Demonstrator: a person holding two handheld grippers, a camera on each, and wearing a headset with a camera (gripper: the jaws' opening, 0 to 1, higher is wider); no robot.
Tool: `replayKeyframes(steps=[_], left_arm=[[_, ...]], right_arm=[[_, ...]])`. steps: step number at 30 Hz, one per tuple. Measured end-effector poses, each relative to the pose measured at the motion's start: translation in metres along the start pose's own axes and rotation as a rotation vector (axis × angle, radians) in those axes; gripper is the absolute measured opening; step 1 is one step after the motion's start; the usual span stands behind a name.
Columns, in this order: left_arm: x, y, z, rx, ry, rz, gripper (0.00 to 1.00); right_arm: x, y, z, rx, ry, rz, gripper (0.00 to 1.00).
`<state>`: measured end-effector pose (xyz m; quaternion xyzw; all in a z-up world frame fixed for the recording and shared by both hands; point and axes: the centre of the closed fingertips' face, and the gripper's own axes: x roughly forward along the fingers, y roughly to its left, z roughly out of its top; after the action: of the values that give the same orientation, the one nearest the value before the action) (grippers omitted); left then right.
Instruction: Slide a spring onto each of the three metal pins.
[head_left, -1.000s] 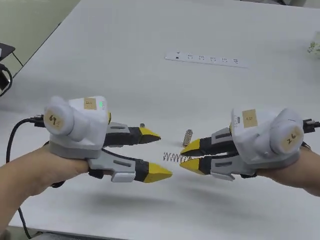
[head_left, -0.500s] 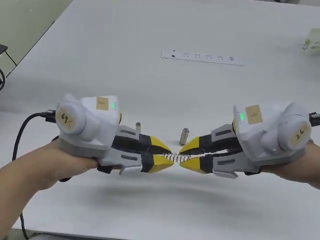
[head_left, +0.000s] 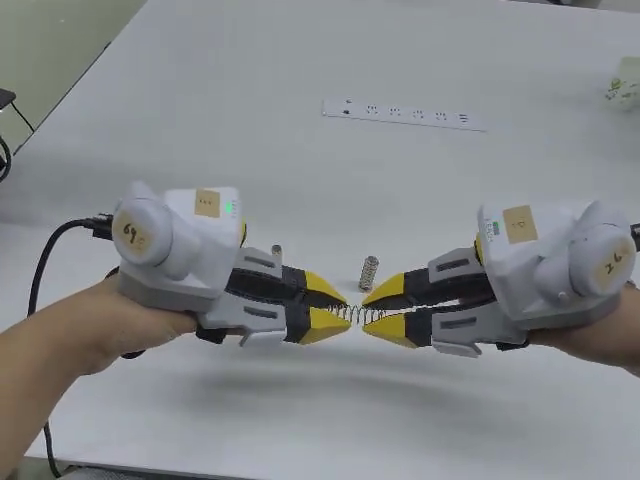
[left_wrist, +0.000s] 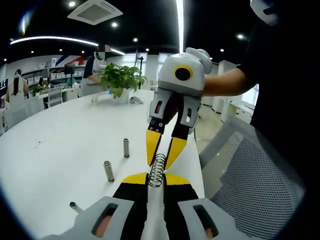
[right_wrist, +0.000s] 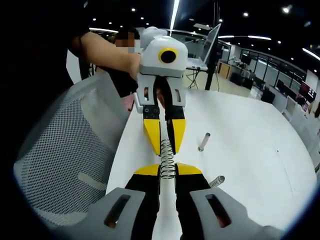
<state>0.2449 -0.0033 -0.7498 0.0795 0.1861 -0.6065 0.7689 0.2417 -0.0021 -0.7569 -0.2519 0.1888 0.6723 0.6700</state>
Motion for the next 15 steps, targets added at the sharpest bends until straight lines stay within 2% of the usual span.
replayKeyframes(steps=[6, 9, 15], left_arm=[[0.001, 0.0, 0.002, -0.009, -0.005, -0.008, 0.02], [0.0, 0.0, 0.002, -0.015, -0.008, -0.01, 0.02], [0.0, -0.001, 0.003, -0.018, -0.01, -0.018, 0.02]], right_arm=[[-0.002, -0.002, -0.002, 0.04, -0.01, -0.016, 0.1], [-0.003, -0.002, -0.008, 0.075, -0.005, -0.018, 0.16], [-0.005, -0.002, -0.007, 0.1, -0.035, -0.023, 0.11]])
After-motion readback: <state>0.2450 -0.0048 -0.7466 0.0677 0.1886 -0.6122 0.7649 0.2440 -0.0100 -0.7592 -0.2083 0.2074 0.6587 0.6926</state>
